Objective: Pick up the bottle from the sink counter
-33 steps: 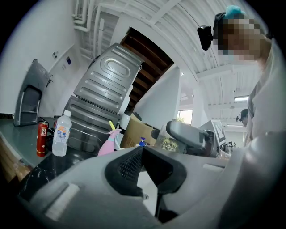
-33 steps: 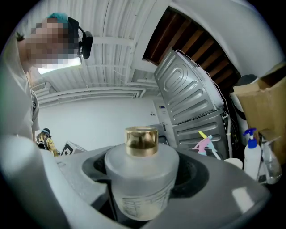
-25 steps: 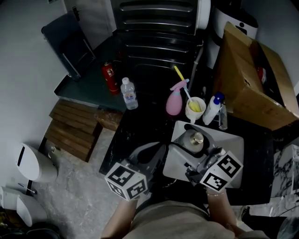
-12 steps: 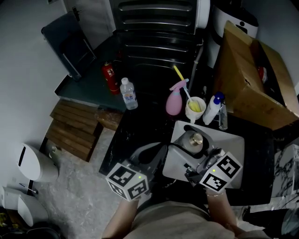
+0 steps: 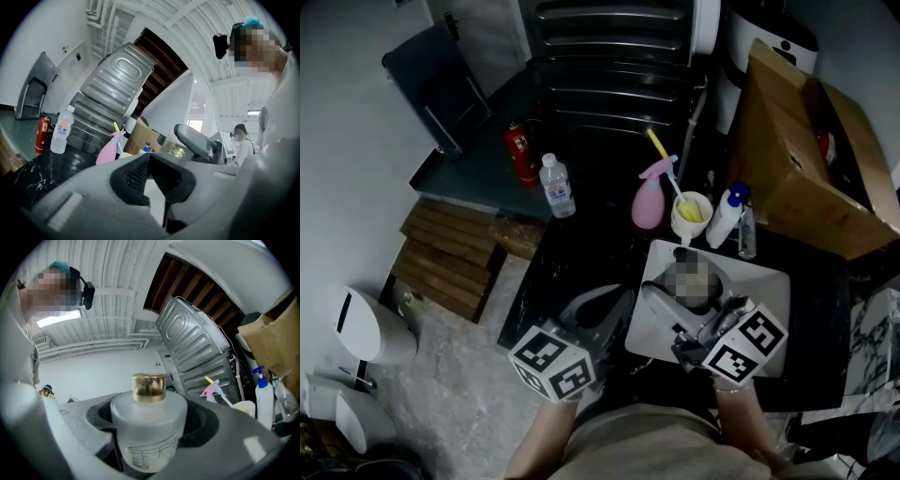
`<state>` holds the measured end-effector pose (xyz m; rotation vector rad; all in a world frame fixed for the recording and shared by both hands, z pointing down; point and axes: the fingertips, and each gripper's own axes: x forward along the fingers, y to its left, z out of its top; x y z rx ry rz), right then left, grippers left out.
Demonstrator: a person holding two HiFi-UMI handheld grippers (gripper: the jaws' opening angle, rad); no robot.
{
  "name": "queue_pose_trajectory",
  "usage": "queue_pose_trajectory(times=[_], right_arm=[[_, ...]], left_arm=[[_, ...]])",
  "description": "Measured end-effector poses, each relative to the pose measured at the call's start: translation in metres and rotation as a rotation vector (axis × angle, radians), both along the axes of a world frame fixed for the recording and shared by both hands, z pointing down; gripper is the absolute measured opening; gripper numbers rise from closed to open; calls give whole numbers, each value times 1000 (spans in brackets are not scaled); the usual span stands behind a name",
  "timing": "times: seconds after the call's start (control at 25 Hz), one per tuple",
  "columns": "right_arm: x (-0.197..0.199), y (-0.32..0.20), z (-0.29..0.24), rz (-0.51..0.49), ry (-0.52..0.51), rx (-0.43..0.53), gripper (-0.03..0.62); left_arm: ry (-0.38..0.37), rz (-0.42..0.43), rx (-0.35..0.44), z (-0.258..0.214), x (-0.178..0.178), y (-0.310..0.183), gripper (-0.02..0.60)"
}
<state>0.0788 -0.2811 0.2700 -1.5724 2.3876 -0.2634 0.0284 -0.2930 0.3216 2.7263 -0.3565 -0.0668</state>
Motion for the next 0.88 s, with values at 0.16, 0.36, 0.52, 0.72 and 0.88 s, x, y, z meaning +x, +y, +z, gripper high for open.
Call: queue_pose_trajectory(times=[0.16,0.36,0.52,0.72,0.88], right_arm=[[-2,1,0,-5,5,3,345],[-2,1,2,-4,0,-6,345],[-3,1,3,-20,-15,-8,345],[-6,3,0,-38,-11,-5,345],[-6,1,2,-43,-4,-9,345]], left_arm=[[7,3,6,-3,1,2,6],[7,3,6,-3,0,4,6],[3,1,7,-2,1,4,6],[0,6,4,-2,2,5,6],[4,8,-6,0,1,3,6]])
